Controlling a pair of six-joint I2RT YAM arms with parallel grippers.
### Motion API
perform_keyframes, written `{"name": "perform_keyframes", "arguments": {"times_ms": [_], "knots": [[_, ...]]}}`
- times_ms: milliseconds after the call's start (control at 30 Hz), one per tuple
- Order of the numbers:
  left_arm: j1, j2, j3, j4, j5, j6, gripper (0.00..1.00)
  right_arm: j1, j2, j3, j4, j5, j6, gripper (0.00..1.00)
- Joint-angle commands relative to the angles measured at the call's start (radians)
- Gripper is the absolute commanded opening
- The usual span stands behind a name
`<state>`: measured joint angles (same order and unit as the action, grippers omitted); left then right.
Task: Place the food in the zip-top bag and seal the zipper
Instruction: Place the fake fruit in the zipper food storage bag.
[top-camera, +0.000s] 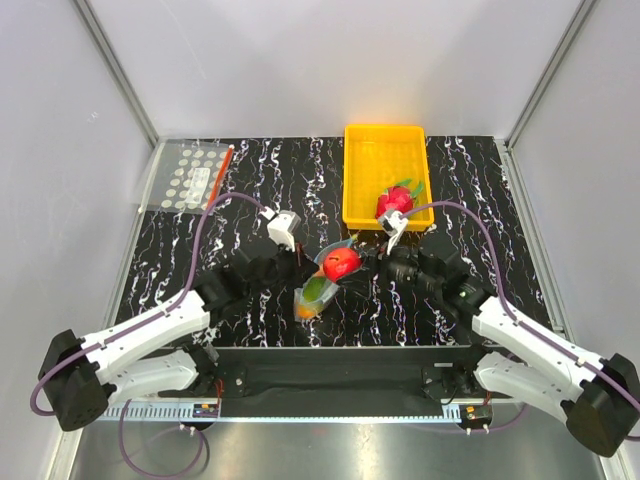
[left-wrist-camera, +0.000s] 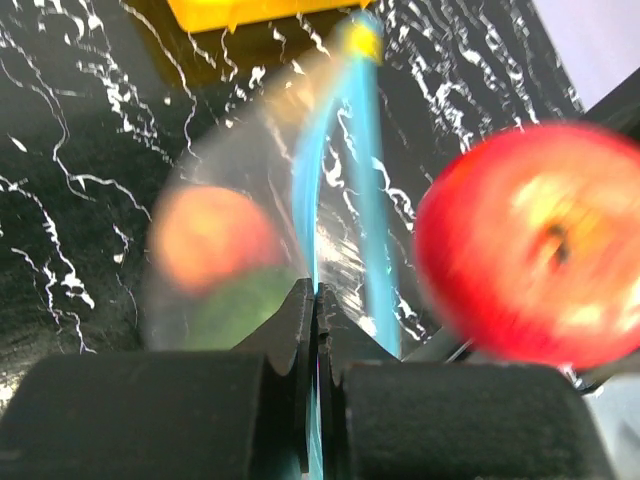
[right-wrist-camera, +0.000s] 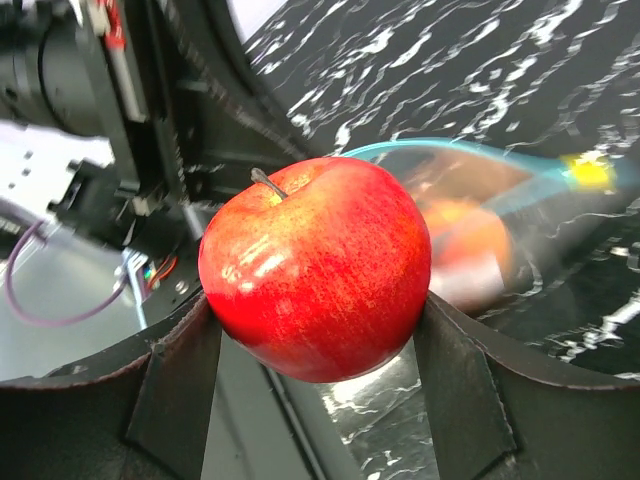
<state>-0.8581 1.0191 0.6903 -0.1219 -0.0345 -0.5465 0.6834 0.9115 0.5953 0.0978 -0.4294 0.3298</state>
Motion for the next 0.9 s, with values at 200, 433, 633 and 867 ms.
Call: {"name": "perform_keyframes", "arguments": {"times_ms": [200,433,633,867], "knots": [[-0.004,-0.017,0.026,0.014,-0.008,0.013,0.0,0.05,0.104,0.063,0.066,0.01,0.026,0.29],[-0.004,-0.034,0.011,0.019,-0.01,0.005,0.0,0.108,0.159,0.126,-0.151,0.183,0.046,0.27],[-0.013,-0.037,0.012,0.028,0.001,-0.012,0.0,0.199,0.21,0.201,-0.277,0.403,0.078,0.27],[-0.019,-0.036,0.011,0.051,0.03,-0.039,0.0,0.219,0.315,0.242,-0.24,0.538,0.156,0.32]]}}
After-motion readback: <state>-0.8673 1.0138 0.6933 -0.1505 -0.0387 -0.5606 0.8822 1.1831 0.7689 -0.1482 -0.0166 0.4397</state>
